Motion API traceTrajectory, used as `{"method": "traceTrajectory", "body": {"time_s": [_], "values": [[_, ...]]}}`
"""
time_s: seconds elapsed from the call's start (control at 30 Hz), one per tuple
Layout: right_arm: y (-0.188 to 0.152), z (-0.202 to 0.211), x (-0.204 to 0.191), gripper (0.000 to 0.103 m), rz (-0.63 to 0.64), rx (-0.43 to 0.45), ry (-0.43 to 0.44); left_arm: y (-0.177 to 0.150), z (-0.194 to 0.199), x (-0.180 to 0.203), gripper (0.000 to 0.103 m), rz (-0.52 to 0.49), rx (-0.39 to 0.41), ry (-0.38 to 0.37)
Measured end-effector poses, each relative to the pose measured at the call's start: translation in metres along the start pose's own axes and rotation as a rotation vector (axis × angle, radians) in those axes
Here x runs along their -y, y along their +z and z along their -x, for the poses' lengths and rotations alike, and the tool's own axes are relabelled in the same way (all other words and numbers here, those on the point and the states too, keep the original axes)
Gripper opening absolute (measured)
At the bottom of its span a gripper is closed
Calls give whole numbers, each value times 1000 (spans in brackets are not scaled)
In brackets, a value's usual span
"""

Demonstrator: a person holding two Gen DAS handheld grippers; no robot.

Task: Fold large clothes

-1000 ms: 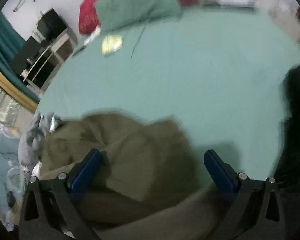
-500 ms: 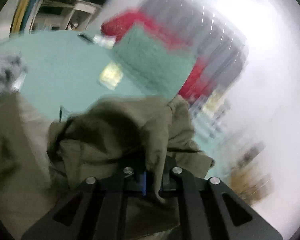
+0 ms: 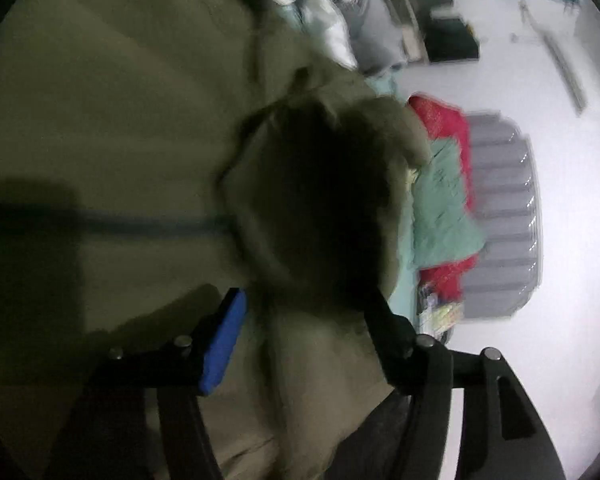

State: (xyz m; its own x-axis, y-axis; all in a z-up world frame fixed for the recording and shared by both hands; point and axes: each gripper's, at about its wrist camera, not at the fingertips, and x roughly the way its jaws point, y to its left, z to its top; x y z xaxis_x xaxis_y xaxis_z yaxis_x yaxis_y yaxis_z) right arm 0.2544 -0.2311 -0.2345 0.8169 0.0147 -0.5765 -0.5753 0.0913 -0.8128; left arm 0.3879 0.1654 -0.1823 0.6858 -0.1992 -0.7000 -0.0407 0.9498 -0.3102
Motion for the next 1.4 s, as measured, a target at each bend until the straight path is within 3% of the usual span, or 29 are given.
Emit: {"method": "traceTrajectory", "body": {"time_s": [0.07, 0.17, 0.23, 0.27, 0.37, 0.4, 0.43, 0.47, 0.5, 0.57, 0.63, 0.7, 0.77, 0.83, 0.93, 0.97, 1.0, 1.03, 1.07, 1.13, 1.17, 1.33, 1.4], "values": [[-2, 24, 9, 70, -99, -13, 25, -1, 5, -3, 103, 7, 0, -11], [19, 41, 55, 76, -276, 56, -5, 0, 8, -5, 103, 15, 6, -21], [50, 21, 93, 84, -389, 116, -4, 1, 8, -5, 103, 12, 6, -18], [64, 15, 105, 91, -465, 134, 39, 2, 7, -4, 103, 12, 3, -19], [96, -34, 129, 91, -667, 93, 311, 4, 5, -2, 103, 10, -7, -30], [103, -52, 127, 81, -688, 46, 373, 4, 5, -1, 103, 6, -9, -31], [106, -63, 124, 60, -684, 7, 414, 4, 5, 0, 103, -1, -11, -34], [108, -76, 120, 5, -655, -38, 420, 4, 5, 0, 103, -7, -11, -34], [107, -85, 120, 6, -610, -80, 392, 4, 6, 0, 103, -11, -9, -31], [98, -80, 133, 6, -490, -111, 229, 4, 8, -1, 103, -9, -6, -30], [81, -69, 160, 6, -314, -175, -87, 5, 9, -4, 103, 10, -8, -40], [63, -59, 177, 6, -174, -205, -318, 5, 9, -7, 103, 30, -14, -53], [49, -56, 168, 6, -34, -192, -400, 2, 8, -5, 103, 32, -15, -53], [40, -52, 141, 7, 27, -153, -360, 0, 7, -1, 103, 17, -22, -46], [32, -58, 76, 15, 26, -99, -160, -6, 7, 9, 103, -18, -33, -45], [34, -61, 57, 25, 22, -94, -113, -10, 7, 12, 103, -34, -41, -43], [36, -61, 39, 52, 11, -90, -62, -16, 9, 17, 103, -52, -53, -37], [37, -60, 27, 62, -15, -87, -47, -21, 11, 21, 103, -58, -60, -33], [38, -57, 23, 62, -48, -86, -102, -27, 14, 22, 103, -54, -71, -35], [31, -46, 39, 64, -195, -96, -42, -38, 18, 24, 103, -36, -88, -51], [24, -37, 52, 70, -278, -94, -13, -44, 21, 25, 103, -27, -98, -56], [-28, 25, 106, 76, -600, -69, 46, -83, 40, 21, 103, 27, -123, 2], [-48, 54, 104, 81, -704, -56, 51, -101, 47, 16, 103, 60, -155, 5]]}}
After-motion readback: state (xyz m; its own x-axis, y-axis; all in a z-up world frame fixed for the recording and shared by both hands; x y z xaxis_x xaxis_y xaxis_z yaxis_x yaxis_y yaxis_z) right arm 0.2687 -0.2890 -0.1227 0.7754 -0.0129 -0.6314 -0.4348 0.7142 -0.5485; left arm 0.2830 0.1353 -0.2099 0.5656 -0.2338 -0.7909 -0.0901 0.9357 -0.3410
